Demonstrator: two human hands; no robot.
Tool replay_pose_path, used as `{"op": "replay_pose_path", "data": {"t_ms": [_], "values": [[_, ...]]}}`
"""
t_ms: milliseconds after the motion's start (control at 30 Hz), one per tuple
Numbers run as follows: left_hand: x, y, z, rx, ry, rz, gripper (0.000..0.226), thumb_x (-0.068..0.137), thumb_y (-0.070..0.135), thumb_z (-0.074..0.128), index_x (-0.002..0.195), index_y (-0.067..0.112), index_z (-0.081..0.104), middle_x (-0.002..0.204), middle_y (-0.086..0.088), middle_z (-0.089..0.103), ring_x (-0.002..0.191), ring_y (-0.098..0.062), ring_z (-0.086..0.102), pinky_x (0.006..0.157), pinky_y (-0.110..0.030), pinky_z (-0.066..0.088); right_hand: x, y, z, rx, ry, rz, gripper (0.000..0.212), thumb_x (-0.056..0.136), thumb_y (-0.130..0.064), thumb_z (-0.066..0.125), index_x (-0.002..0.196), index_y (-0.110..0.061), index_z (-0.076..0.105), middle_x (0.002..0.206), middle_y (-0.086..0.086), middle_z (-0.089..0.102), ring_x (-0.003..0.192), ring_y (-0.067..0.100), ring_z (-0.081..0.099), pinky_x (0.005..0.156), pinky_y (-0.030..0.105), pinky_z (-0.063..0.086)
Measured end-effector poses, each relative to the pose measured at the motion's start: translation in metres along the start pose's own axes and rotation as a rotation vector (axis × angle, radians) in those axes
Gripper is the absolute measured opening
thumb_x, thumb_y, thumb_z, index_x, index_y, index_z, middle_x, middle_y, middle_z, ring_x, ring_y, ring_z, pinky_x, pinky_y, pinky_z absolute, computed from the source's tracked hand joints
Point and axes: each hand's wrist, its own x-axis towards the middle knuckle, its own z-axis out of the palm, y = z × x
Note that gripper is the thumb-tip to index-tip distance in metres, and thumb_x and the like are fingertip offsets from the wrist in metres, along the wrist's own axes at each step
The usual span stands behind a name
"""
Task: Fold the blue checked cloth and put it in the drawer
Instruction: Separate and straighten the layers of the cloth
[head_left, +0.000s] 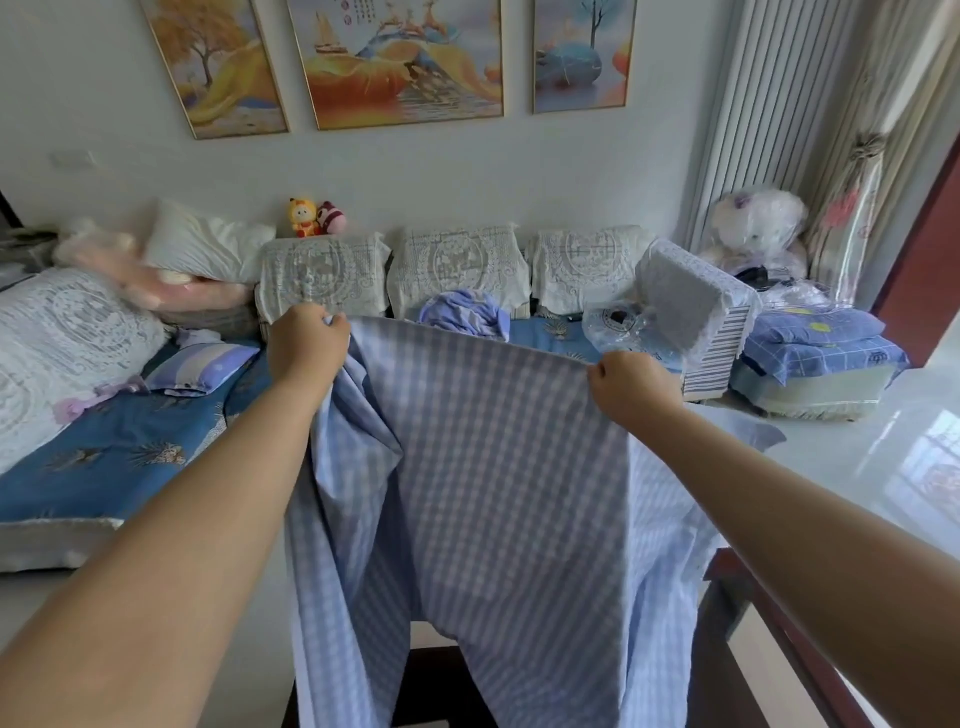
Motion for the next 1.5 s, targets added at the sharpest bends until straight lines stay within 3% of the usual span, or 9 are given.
{"op": "replay_pose_path", "data": {"t_ms": [133, 333, 433, 700, 800, 867, 1067, 1300, 1500], "values": [[-0.006, 0.015, 0.005, -0.009, -0.016, 0.002, 0.040, 0.086, 0.010, 0.048, 0.054, 0.010, 0.024, 0.051, -0.006, 0.024, 0.051, -0.024, 0.023, 0.046, -0.034, 0.016, -0.004, -0.018, -0.003, 0.043, -0.022, -0.015, 0.035, 0.095, -0.024, 0.036, 0.062, -0.014, 0.040, 0.063, 0.001, 0.043, 0.068, 0.027, 0.050, 0.055, 0.027, 0.034], [-0.056, 0.057, 0.035, -0.118, -0.121, 0.320, 0.035, 0.091, 0.018, 0.053, 0.059, 0.013, 0.038, 0.049, 0.003, 0.031, 0.044, -0.012, 0.028, 0.045, -0.029, 0.022, -0.022, -0.052, 0.003, 0.087, -0.007, -0.208, 0.037, 0.096, -0.026, 0.036, 0.062, -0.013, 0.037, 0.069, 0.008, 0.052, 0.068, 0.031, 0.054, 0.056, 0.029, 0.037], [-0.089, 0.071, 0.051, -0.172, -0.264, 0.483, 0.008, 0.093, 0.019, 0.055, 0.098, 0.013, 0.056, 0.049, 0.007, 0.038, 0.043, -0.008, 0.038, 0.046, -0.028, 0.032, -0.026, -0.058, 0.005, 0.064, 0.009, -0.292, 0.029, 0.097, -0.030, 0.037, 0.078, -0.012, 0.049, 0.086, 0.012, 0.062, 0.081, 0.035, 0.058, 0.061, 0.032, 0.035], [-0.117, 0.084, 0.055, -0.280, -0.650, 0.520, 0.053, 0.094, 0.024, 0.050, 0.143, 0.032, 0.033, 0.064, 0.009, 0.052, 0.052, -0.001, 0.049, 0.053, -0.015, 0.034, -0.028, -0.044, -0.002, 0.155, -0.066, -0.363, 0.022, 0.097, -0.027, 0.041, 0.094, -0.016, 0.060, 0.085, 0.004, 0.063, 0.081, 0.027, 0.058, 0.064, 0.033, 0.042], [-0.110, 0.088, 0.059, -0.284, -0.801, 0.435, 0.053, 0.091, 0.038, 0.058, 0.139, 0.030, 0.038, 0.114, 0.008, 0.060, 0.099, -0.009, 0.059, 0.085, -0.025, 0.043, -0.029, -0.037, -0.004, 0.276, -0.104, -0.379, 0.021, 0.096, -0.026, 0.046, 0.079, -0.022, 0.057, 0.070, -0.004, 0.054, 0.072, 0.020, 0.052, 0.063, 0.032, 0.040], [-0.104, 0.089, 0.060, -0.257, -0.902, 0.414, 0.049, 0.084, 0.047, 0.064, 0.127, 0.028, 0.051, 0.120, 0.009, 0.060, 0.111, -0.012, 0.057, 0.094, -0.030, 0.044, -0.031, -0.032, -0.006, 0.293, -0.139, -0.405, 0.027, 0.095, -0.027, 0.049, 0.069, -0.025, 0.048, 0.064, -0.009, 0.049, 0.068, 0.017, 0.048, 0.061, 0.030, 0.037], [-0.102, 0.092, 0.064, -0.037, -0.920, 0.540, 0.036, 0.085, 0.049, 0.059, 0.108, 0.021, 0.062, 0.105, 0.003, 0.067, 0.099, -0.016, 0.062, 0.089, -0.040, 0.049, -0.038, -0.025, -0.004, 0.355, -0.279, -0.403, 0.038, 0.097, -0.024, 0.050, 0.059, -0.023, 0.044, 0.060, -0.007, 0.045, 0.055, 0.004, 0.039, 0.054, 0.022, 0.032], [-0.112, 0.103, 0.060, 0.105, -0.915, 0.606, 0.041, 0.087, 0.049, 0.059, 0.090, 0.009, 0.062, 0.082, -0.002, 0.059, 0.079, -0.019, 0.056, 0.071, -0.035, 0.044, -0.046, -0.013, -0.016, 0.691, -0.700, -0.094, 0.022, 0.099, -0.023, 0.043, 0.082, -0.015, 0.054, 0.065, -0.004, 0.048, 0.051, 0.006, 0.042, 0.043, 0.015, 0.033], [-0.118, 0.094, 0.056, 0.061, -0.914, 0.621, 0.034, 0.086, 0.051, 0.060, 0.073, 0.019, 0.059, 0.074, 0.001, 0.059, 0.072, -0.016, 0.054, 0.060, -0.028, 0.036, -0.041, 0.004, -0.023, 0.219, -0.871, -0.138, 0.023, 0.086, -0.023, 0.059, 0.105, -0.009, 0.060, 0.096, 0.006, 0.055, 0.077, 0.015, 0.050, 0.057, 0.022, 0.048]]}}
